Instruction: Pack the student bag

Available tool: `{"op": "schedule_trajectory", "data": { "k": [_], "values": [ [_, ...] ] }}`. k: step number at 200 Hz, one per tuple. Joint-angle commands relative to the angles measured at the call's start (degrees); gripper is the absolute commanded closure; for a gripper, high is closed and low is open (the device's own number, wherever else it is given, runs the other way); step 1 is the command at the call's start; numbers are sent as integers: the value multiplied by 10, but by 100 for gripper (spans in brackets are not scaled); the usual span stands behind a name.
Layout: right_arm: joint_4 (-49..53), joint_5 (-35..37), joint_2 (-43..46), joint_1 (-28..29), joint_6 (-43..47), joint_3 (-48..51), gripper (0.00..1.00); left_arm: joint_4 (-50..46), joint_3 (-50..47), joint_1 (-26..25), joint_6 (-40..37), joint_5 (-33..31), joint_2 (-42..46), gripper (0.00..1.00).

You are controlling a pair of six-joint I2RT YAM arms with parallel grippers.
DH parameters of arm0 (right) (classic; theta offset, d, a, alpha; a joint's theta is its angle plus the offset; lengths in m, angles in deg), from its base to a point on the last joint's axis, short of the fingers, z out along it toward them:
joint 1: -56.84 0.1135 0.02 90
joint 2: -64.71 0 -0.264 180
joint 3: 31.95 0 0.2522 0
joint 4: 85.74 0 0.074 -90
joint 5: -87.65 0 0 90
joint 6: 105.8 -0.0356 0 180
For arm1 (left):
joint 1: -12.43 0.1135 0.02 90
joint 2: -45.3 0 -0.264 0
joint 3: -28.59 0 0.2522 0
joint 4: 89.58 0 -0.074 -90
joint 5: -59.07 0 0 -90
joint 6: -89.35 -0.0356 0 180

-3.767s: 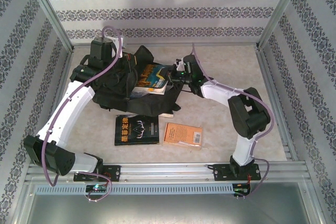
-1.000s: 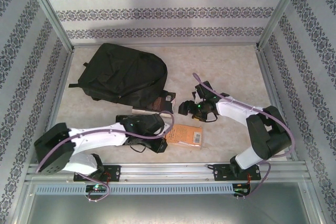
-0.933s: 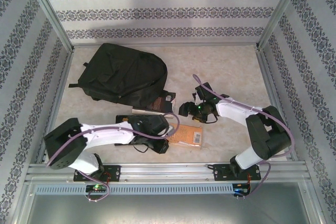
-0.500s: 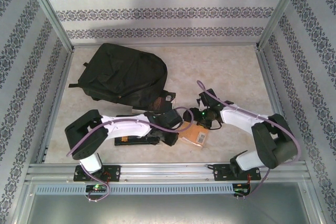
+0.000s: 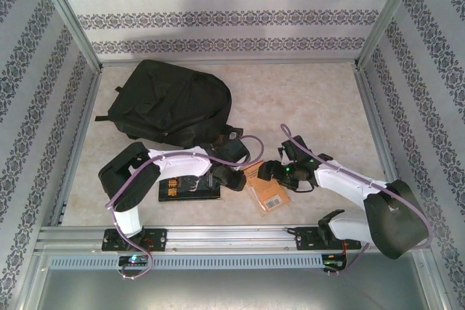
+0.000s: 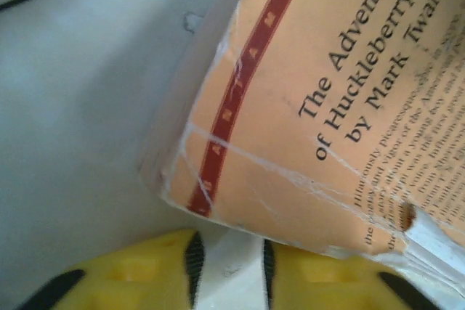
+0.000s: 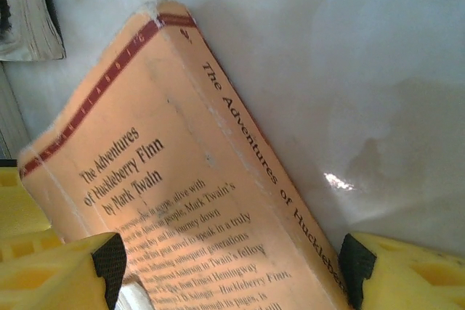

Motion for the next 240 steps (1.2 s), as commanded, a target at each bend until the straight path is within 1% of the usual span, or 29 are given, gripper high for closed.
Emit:
{"op": "schedule_trajectory", "data": {
  "k": [1, 20, 37, 51, 73, 92, 94, 102, 131, 146, 154, 179, 195, 218, 240],
  "values": [
    [-34, -67, -1, 8, -30, 24, 21, 44, -4, 12, 14, 35, -12, 55],
    [-48, -67, 20, 5, -49, 33, 21, 54, 6, 15, 27, 57, -16, 45],
    [-51, -55, 39, 1, -72, 42, 22, 71, 5, 25, 47, 76, -9, 40],
    [-75, -53, 55, -1, -100, 60, 23, 94, -7, 39, 70, 88, 1, 38],
    [-80, -42, 80, -6, -122, 78, 24, 117, -27, 58, 98, 102, 16, 39],
    [-77, -31, 102, -14, -136, 86, 25, 123, -48, 72, 110, 104, 35, 42],
    [-77, -30, 107, -16, -138, 102, 26, 124, -51, 73, 111, 105, 37, 42],
    [-79, -29, 116, -17, -142, 109, 26, 126, -62, 78, 117, 107, 48, 44],
    [-68, -26, 134, -19, -140, 112, 27, 149, -107, 93, 145, 132, 87, 49],
    [-66, -27, 132, -18, -136, 111, 27, 165, -122, 94, 158, 137, 102, 49],
    [-67, -27, 129, -17, -134, 110, 28, 185, -130, 94, 170, 147, 105, 47],
    [-80, -33, 114, -12, -136, 110, 29, 255, -137, 94, 220, 186, 83, 38],
    [-91, -37, 103, -5, -137, 108, 31, 314, -142, 94, 262, 204, 61, 35],
    [-99, -39, 96, 8, -137, 104, 34, 354, -134, 94, 291, 214, 31, 36],
    [-106, -36, 97, 11, -143, 106, 38, 358, -121, 94, 296, 212, 9, 38]
  ]
}}
